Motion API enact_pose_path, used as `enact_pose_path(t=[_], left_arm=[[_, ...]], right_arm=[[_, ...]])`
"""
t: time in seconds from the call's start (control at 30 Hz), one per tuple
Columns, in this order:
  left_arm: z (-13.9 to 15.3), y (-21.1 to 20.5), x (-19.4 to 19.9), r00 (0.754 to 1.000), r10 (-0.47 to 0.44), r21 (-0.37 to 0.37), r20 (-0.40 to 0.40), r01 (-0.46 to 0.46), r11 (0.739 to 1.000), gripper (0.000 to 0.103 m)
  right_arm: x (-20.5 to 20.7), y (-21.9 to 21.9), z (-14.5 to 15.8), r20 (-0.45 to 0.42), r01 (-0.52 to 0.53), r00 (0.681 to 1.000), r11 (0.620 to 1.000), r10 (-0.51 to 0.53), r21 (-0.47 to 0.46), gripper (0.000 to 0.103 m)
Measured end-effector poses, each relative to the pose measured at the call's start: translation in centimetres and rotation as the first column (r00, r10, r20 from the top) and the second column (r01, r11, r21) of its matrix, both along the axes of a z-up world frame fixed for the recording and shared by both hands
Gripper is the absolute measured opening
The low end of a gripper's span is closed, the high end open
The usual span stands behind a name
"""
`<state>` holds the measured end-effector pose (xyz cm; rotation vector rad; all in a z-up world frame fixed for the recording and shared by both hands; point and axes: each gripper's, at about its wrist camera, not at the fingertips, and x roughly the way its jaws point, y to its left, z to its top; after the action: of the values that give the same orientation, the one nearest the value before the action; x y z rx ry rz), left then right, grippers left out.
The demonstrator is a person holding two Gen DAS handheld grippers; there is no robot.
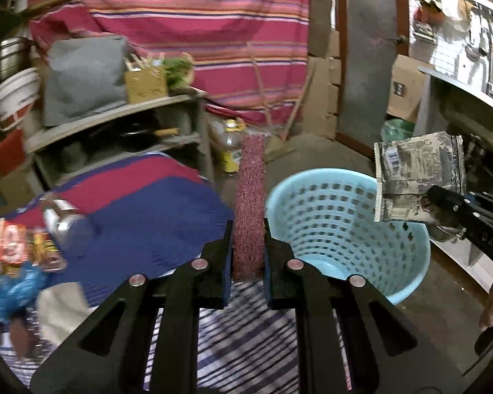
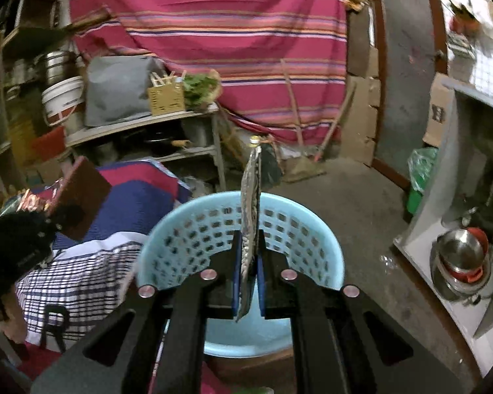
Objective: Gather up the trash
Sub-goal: 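Open the left tool to drop the scouring pad into the basket, then open the right tool to drop the paper packet into the basket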
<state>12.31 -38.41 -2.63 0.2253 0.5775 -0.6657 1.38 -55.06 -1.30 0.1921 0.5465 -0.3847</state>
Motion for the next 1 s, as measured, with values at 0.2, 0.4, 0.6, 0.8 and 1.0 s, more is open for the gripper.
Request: enact_pose_path(t=[0.2, 0.4, 0.6, 0.8, 1.0], left_arm=[[-1.8, -4.7, 0.2, 0.998, -0.057, 0.015, -0.033, 0.058, 0.998, 0.013], [-2.5, -7.4, 0.6, 0.992, -0.107, 0.026, -0.071, 0.109, 0.994, 0.014], [-3.2, -8.3, 1.5, 0.989, -0.104, 0.04, -0.109, 0.109, 0.993, 0.023], [-1.7, -7.0, 1.5, 0.996, -0.059, 0.017, -0.065, 0.061, 0.998, 0.063], [-0.5, -4.0, 1.4, 0.998, 0.058, -0.003, 0.015, -0.058, 0.998, 0.088]], right_arm=[[-0.5, -2.9, -1.9, -0.013, 0.035, 0.999, 0.998, -0.035, 0.045, 0.008], [-0.9, -4.6, -3.0, -0.014, 0.054, 0.998, 0.995, -0.053, 0.079, 0.008], [-0.7, -5.3, -3.7, -0.018, 0.06, 0.998, 0.994, -0.058, 0.096, 0.008], [-0.2, -5.1, -3.8, -0.023, 0.056, 0.998, 0.994, -0.054, 0.095, 0.008], [0.3, -4.4, -4.1, -0.025, 0.042, 0.999, 0.995, -0.04, 0.095, 0.008]])
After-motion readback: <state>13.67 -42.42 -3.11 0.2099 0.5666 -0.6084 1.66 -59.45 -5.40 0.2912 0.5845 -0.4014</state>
